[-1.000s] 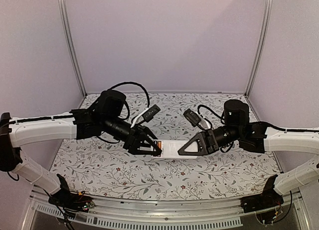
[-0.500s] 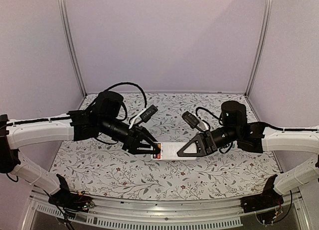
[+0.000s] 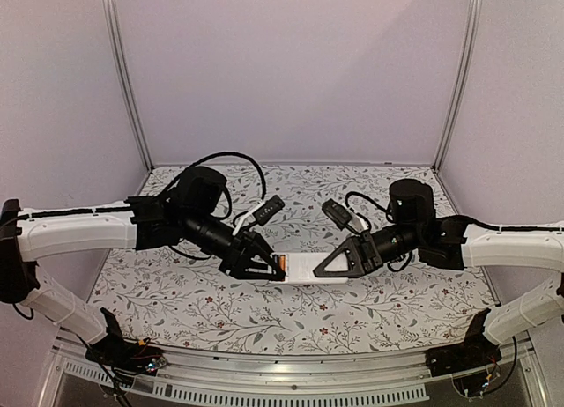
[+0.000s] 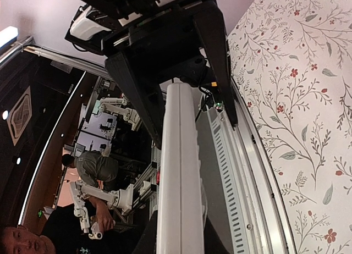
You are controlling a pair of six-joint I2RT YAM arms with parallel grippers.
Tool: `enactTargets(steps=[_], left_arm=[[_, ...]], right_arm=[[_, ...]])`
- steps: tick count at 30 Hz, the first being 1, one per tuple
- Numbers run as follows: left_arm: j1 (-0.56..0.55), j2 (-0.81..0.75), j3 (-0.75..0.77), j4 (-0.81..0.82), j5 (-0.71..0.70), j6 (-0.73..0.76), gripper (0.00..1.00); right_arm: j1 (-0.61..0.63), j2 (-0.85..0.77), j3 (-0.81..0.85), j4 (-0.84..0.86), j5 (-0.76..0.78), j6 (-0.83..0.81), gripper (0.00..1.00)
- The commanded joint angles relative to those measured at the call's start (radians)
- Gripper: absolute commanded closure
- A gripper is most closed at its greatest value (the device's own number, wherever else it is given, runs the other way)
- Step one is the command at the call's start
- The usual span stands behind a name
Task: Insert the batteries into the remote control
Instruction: Load the battery into the battery compartment.
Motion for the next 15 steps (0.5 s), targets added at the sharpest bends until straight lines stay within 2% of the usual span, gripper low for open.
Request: enactTargets(steps=[1,13,15], left_arm=[[-0.010,0.022,0.022,-0.053,-0.014,0.025,0.54],[0.015,0.040,0.033,-0.052,-0.051,-0.002,0.84],[0.016,0.045,0.041,-0.047,-0.049,-0.008,0.83]], right_arm=[[-0.006,0.001,0.015,0.019,-0.008,-0.007,1.00],[-0.006,-0.009,0.021,0.020,-0.047,-0.016,1.00],[-0.006,-0.010,0.022,0.019,-0.051,-0.016,1.00]])
